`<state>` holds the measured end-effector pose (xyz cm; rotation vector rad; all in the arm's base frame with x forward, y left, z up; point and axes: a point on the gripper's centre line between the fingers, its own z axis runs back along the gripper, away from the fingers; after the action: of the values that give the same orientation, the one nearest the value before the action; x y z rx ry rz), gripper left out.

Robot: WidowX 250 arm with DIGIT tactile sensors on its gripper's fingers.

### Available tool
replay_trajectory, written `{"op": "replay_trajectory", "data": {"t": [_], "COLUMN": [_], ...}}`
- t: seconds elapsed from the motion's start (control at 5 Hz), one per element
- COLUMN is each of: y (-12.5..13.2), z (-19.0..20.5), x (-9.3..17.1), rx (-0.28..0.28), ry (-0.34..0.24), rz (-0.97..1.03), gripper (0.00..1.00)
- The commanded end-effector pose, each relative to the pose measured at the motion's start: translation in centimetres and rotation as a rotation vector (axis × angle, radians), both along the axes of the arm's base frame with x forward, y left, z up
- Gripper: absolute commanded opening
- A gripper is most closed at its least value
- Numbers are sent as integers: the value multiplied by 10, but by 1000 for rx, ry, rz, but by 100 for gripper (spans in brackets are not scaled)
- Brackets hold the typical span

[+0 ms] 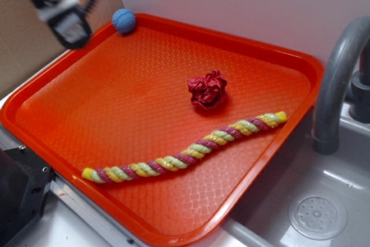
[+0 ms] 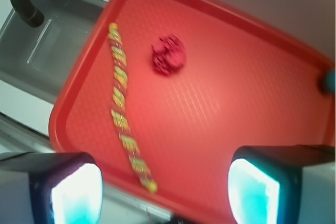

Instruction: Grab the multicolored rope.

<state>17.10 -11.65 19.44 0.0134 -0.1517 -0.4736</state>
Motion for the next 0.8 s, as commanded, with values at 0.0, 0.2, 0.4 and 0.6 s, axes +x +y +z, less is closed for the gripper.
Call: {"op": "replay_trajectory", "data": {"t": [0.0,0.2,0.4,0.6], "y": [-47,-52,-59,-52], "z": [-81,-112,-142,-162], "x": [1,-8,-22,-26], "rx": [-19,-11,32,60], "ry": [149,216,279,326], "rz": [-198,-235,-265,-256], "gripper": [100,100,100,100]}}
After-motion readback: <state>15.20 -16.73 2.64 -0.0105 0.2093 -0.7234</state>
